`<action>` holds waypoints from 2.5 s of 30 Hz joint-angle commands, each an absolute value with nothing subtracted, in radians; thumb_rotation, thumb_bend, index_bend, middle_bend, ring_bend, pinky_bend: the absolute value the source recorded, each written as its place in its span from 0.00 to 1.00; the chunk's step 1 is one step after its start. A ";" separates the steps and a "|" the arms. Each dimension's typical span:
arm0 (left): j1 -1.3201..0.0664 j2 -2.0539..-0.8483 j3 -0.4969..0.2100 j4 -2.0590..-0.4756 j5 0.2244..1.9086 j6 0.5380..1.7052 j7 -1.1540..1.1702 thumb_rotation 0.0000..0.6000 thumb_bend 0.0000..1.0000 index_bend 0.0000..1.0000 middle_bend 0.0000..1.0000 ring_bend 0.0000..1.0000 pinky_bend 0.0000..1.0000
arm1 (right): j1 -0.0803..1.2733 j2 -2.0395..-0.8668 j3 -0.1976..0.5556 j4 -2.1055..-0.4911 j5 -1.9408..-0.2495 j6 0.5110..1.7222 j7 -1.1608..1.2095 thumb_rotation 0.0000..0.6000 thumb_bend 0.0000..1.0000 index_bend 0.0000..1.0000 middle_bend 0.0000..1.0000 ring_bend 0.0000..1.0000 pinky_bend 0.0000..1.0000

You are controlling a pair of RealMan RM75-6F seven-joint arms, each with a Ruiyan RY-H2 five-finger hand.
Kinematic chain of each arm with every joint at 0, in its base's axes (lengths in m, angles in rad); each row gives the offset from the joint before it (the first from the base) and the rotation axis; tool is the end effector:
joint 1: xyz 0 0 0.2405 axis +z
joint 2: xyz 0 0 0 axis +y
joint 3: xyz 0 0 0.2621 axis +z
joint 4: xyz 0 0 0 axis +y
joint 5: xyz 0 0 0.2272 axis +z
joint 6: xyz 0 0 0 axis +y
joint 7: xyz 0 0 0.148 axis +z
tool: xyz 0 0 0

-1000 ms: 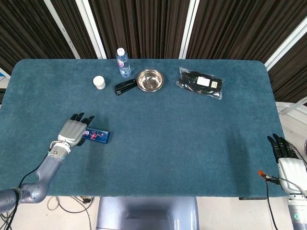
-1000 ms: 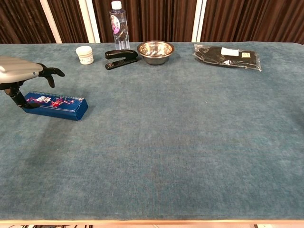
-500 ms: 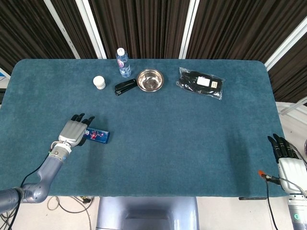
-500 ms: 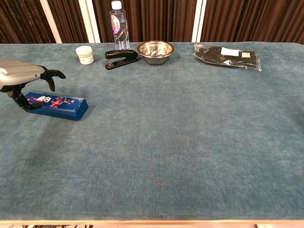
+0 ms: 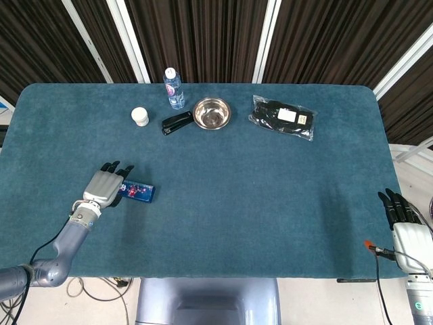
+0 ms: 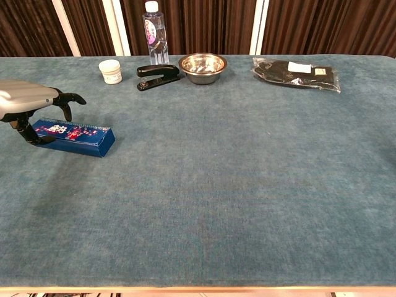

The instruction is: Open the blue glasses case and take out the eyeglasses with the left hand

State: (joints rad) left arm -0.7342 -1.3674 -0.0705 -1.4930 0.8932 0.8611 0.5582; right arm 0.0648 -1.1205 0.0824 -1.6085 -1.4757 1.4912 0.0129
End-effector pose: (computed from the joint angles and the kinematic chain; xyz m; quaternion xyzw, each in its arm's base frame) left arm -0.2330 0.3579 0.0089 -0.7734 -0.3575 -0.1965 0.4853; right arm -0.3275 -0.1877 0.1529 0.5724 -0.3910 0.3956 0.6025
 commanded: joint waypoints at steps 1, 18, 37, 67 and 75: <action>-0.735 -1.369 -0.069 -1.491 0.891 0.861 0.555 1.00 0.39 0.05 0.26 0.02 0.12 | 0.065 -1.120 0.083 -1.609 -1.475 1.491 0.013 1.00 0.13 0.00 0.00 0.00 0.24; -0.738 -1.378 -0.059 -1.481 0.902 0.870 0.532 1.00 0.52 0.10 0.31 0.04 0.13 | 0.063 -1.121 0.084 -1.610 -1.473 1.493 0.013 1.00 0.13 0.00 0.00 0.00 0.24; -0.748 -1.390 -0.054 -1.469 0.891 0.866 0.527 1.00 0.58 0.11 0.31 0.04 0.13 | 0.063 -1.120 0.083 -1.611 -1.472 1.491 0.013 1.00 0.13 0.00 0.00 0.00 0.24; -0.754 -1.422 -0.051 -1.421 0.893 0.871 0.516 1.00 0.67 0.05 0.30 0.05 0.13 | 0.064 -1.120 0.085 -1.612 -1.471 1.491 0.008 1.00 0.13 0.00 0.00 0.00 0.24; -0.760 -1.433 -0.061 -1.405 0.883 0.873 0.519 1.00 0.64 0.04 0.23 0.05 0.12 | 0.063 -1.120 0.085 -1.611 -1.469 1.490 0.006 1.00 0.13 0.00 0.00 0.00 0.24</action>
State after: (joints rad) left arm -0.7603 -1.4332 -0.0607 -1.4046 0.8836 0.8729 0.5185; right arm 0.0634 -1.1204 0.0854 -1.6113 -1.4689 1.4903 0.0065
